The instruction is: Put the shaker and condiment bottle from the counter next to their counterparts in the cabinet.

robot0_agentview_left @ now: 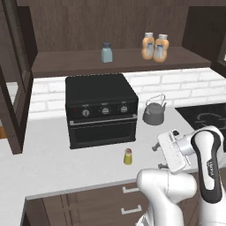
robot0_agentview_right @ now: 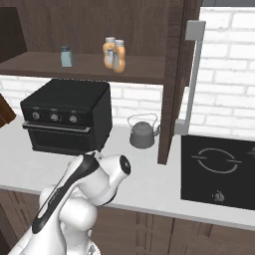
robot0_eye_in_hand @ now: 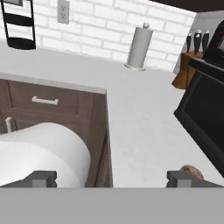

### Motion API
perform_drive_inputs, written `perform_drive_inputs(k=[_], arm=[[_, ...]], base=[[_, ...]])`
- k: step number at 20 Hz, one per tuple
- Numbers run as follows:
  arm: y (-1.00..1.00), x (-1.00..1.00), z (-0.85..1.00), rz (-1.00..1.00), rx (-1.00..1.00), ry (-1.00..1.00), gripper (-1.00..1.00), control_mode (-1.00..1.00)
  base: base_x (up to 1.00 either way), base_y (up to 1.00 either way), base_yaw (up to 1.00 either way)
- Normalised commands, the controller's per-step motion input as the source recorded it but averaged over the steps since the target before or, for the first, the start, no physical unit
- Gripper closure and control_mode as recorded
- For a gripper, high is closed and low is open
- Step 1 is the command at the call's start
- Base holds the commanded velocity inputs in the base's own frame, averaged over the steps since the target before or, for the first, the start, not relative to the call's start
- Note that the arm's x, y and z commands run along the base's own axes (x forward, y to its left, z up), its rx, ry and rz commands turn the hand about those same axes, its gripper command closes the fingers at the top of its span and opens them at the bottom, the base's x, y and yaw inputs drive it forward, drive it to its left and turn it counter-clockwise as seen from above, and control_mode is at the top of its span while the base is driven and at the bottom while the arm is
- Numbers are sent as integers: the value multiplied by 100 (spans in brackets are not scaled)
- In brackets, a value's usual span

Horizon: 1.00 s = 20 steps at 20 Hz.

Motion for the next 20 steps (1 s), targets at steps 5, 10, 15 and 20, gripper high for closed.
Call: perform_drive_inputs(k=[5,10,15,20], arm=[[12,39,-10,0,1,1,-100,-100],[23,33,-15,3,0,6,-100,-100],[5,1,-10,0,0,0,-100,-100],[1,10,-34,-2,0,0,-100,-100]], base=[[0,0,0],[0,0,0],[0,0,0],[0,0,0]])
